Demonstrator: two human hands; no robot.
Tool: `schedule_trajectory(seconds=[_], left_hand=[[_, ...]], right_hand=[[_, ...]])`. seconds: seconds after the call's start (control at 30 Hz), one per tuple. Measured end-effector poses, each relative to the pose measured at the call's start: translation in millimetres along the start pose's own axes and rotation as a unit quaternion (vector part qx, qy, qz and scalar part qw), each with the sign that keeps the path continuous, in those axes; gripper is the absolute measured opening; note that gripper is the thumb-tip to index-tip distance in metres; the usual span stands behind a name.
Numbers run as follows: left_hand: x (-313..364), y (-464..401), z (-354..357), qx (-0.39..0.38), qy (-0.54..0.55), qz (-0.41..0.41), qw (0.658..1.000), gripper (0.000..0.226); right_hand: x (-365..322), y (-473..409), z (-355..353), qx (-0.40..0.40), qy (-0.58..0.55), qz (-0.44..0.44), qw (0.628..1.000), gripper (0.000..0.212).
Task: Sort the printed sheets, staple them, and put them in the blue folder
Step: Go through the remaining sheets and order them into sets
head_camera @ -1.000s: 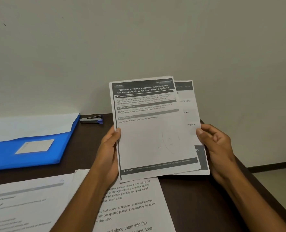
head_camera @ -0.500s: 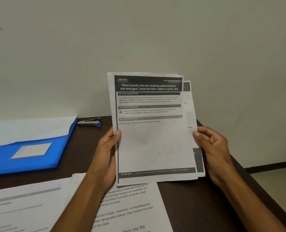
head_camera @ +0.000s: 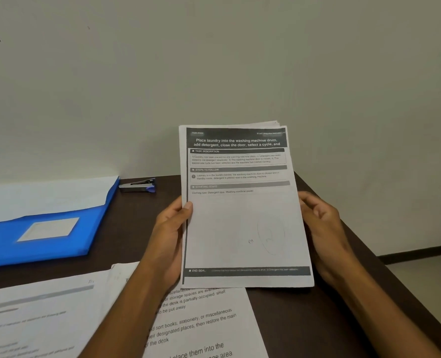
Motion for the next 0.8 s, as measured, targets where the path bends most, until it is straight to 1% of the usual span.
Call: schedule_trajectory(seconds=[0.13,0.17,0.27,0.33,0.5,0.7,0.73,0.77,0.8], left_hand=[[-1,-1,-5,0.015,-0.001,-0.003,1.000,0.035],[-1,0,-5,0.015,0.001,-0.002,1.000,0.035],[-1,0,-4,0.014,0.009,-0.003,1.000,0.035],[0,1,-3,0.016,0.015,-0.005,1.000,0.034],[-2,1,-5,0.027,0.020,-0.016,0.999,0.034],[-2,0,-10,0.047,0.005,-0.014,0.999,0.032],[-2,-1,-12,0.054,0.006,-0.010,0.998,0.032],[-2,-1,-13,0.059,0.010,-0.007,0.998,0.031],[-2,-1,-14,0.064,0.017,-0.007,0.998,0.030]], right_hand=[[-2,-2,-4,0.033,0.058,-0.028,0.997,0.033],[-3,-2,-4,0.035,0.069,-0.039,0.996,0.031],[-5,0,-6,0.036,0.107,-0.070,0.991,0.012],[-6,0,-8,0.043,0.117,-0.080,0.989,0.008],[-4,-1,-11,0.052,0.138,-0.085,0.985,0.014],[-6,-1,-7,0.035,0.139,-0.099,0.985,0.021],[-5,-3,-10,0.046,0.131,-0.099,0.985,0.020],[-3,-5,-18,0.074,0.113,-0.097,0.986,0.019],[-1,-7,-30,0.120,0.084,-0.088,0.985,0.018]])
Point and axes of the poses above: each hand's wrist, its own y-axis away from the middle knuckle, its own z-axis out of the palm, x = y × z, the point moved 8 cm from there along -y, towards the middle knuckle, and after that the axes turned 2 degrees about -z, right-handed, at the moved point
